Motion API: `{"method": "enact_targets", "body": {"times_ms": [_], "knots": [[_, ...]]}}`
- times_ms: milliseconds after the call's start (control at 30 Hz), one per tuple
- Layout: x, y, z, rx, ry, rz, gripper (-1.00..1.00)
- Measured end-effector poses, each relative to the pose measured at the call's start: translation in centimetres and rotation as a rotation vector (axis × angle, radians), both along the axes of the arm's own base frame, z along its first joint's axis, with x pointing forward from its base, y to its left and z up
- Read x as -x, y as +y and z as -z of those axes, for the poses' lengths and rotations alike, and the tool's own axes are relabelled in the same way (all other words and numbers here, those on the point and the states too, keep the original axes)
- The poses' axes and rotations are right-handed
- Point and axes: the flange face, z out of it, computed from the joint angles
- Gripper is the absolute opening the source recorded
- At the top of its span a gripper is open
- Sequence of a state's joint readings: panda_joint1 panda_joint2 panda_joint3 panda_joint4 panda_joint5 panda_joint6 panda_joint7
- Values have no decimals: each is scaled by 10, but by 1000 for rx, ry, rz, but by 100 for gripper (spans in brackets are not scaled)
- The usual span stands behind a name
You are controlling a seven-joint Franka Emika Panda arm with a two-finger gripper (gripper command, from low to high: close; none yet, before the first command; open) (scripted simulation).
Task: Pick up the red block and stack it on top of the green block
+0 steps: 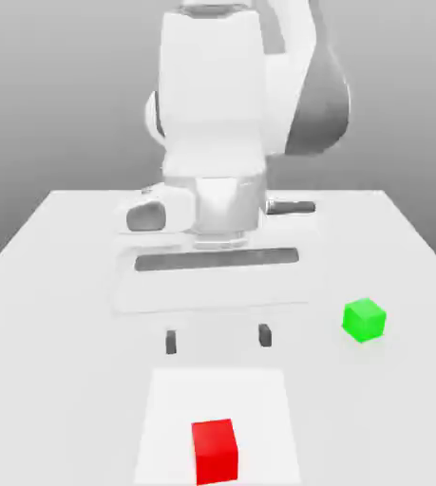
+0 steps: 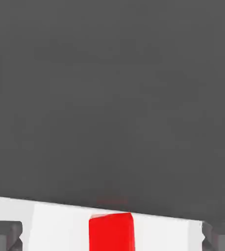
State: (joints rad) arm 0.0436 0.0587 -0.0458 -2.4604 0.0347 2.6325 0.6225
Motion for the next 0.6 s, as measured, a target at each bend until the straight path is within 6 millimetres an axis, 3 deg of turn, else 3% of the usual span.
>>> {"method": "enact_targets", "body": {"times_ms": [100,267,300,500,600], "knots": [[12,-2,56,12,86,-17,0],[16,-2,125,15,113,-23,0],[16,-2,134,15,113,-23,-100],[17,-2,139,16,114,-23,-100],[16,-2,115,16,114,-24,-100]]}}
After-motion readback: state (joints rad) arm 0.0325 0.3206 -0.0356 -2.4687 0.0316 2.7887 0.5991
